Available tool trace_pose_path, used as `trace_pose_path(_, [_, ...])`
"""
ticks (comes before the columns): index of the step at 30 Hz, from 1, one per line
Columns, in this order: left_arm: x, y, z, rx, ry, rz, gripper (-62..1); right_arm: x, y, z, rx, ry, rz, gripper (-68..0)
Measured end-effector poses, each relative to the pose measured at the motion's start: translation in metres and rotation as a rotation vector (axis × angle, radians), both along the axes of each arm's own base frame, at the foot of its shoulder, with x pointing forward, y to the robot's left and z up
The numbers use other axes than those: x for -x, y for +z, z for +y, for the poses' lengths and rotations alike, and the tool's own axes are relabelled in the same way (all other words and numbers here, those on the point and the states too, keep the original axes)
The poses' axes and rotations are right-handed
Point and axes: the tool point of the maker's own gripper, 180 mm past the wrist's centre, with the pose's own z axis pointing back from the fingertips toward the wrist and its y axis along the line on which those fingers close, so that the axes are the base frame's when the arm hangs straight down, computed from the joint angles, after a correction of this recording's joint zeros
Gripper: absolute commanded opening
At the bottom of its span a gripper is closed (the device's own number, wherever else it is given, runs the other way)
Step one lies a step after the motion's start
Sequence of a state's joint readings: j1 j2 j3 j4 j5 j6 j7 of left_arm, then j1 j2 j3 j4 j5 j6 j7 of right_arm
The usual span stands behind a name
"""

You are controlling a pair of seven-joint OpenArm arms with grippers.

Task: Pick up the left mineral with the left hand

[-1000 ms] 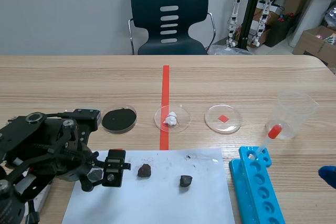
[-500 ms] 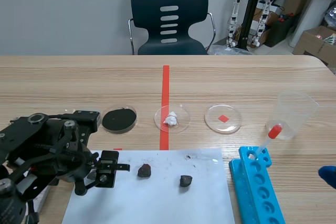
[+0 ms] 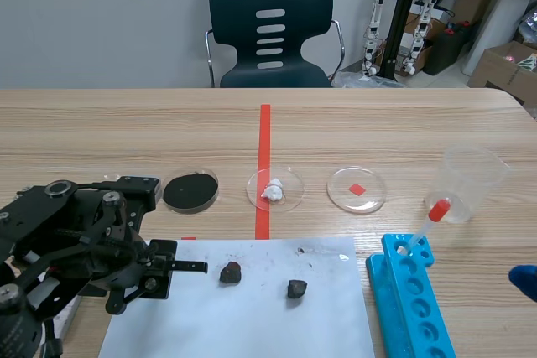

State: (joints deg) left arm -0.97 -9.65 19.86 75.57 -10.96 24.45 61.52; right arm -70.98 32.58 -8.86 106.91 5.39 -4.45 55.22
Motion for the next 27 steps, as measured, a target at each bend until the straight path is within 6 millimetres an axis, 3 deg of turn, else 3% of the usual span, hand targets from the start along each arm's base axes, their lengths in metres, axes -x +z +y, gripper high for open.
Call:
trace_pose_path(10, [-0.001,0.001,-0.001,0.008,0.001,-0.007,-47.9,0.0,0.0,0.0,0.0,0.0,0.0,0.4])
trace_pose_path(13, [-0.01,0.009,-0.005,0.02,-0.007,-0.081,-47.9,0.0,0.0,0.0,0.0,0.0,0.0,0.4])
trace_pose_path(19, [-0.029,0.057,-0.021,0.089,-0.025,-0.331,-47.9,0.0,0.0,0.0,0.0,0.0,0.0,0.4])
trace_pose_path(27, [-0.031,0.116,-0.022,0.106,-0.081,-0.605,-47.9,0.0,0.0,0.0,0.0,0.0,0.0,0.4])
